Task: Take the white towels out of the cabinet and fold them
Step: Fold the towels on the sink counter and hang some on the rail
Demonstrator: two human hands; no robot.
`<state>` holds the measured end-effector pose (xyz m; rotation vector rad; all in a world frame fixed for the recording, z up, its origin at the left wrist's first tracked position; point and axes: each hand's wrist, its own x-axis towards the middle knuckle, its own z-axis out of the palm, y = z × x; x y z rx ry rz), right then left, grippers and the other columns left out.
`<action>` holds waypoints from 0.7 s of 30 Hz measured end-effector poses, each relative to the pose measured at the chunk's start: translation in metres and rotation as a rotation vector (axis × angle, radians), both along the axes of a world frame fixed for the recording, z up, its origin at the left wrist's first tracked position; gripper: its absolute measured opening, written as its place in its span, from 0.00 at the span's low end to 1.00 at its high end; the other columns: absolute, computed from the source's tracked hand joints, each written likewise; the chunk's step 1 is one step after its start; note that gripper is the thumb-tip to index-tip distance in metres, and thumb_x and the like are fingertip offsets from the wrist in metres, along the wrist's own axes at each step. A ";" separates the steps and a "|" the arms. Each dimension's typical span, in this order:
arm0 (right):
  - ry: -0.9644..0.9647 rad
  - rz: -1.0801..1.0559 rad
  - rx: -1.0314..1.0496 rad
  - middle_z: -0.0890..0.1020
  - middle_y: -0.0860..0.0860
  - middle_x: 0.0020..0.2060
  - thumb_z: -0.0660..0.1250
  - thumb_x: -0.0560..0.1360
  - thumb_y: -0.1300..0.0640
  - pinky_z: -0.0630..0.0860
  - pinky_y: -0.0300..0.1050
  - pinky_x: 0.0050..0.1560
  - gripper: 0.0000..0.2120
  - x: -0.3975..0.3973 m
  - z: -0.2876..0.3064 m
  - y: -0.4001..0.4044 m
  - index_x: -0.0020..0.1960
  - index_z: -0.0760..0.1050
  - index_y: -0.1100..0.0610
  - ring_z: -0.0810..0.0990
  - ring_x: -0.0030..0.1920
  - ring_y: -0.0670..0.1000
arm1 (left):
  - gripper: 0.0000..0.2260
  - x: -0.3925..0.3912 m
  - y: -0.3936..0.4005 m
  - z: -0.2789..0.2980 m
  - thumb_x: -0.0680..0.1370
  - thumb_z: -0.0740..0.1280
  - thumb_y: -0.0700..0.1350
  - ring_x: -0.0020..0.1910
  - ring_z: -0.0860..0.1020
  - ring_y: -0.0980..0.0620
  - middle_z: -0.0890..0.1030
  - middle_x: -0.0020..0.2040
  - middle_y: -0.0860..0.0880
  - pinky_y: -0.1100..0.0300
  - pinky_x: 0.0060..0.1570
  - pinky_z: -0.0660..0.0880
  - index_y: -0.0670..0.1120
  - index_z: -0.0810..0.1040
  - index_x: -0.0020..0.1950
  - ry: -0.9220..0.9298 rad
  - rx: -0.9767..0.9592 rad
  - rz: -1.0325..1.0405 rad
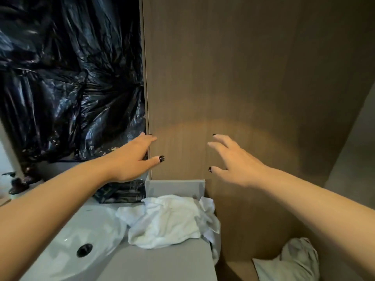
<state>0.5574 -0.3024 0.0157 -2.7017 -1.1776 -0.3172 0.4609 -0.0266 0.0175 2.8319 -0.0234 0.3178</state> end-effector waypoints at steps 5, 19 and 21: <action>0.173 0.040 -0.110 0.44 0.46 0.79 0.64 0.79 0.46 0.68 0.47 0.66 0.33 0.010 -0.056 0.017 0.79 0.54 0.51 0.64 0.73 0.54 | 0.32 0.007 0.019 -0.054 0.80 0.64 0.57 0.78 0.55 0.53 0.55 0.81 0.51 0.61 0.71 0.58 0.51 0.56 0.80 0.123 -0.055 0.056; 0.387 -0.047 -0.181 0.45 0.44 0.77 0.61 0.81 0.48 0.67 0.40 0.50 0.27 0.050 -0.140 0.082 0.77 0.57 0.49 0.72 0.61 0.50 | 0.27 0.080 0.077 -0.233 0.79 0.69 0.46 0.70 0.70 0.49 0.69 0.74 0.50 0.63 0.65 0.64 0.47 0.65 0.76 0.181 -0.516 0.203; 0.468 -0.104 -0.096 0.46 0.44 0.78 0.62 0.81 0.48 0.69 0.41 0.53 0.28 0.044 -0.160 0.095 0.77 0.57 0.49 0.76 0.57 0.48 | 0.18 0.089 0.076 -0.250 0.77 0.70 0.40 0.61 0.76 0.53 0.78 0.63 0.60 0.68 0.61 0.70 0.52 0.75 0.66 0.086 -0.626 0.212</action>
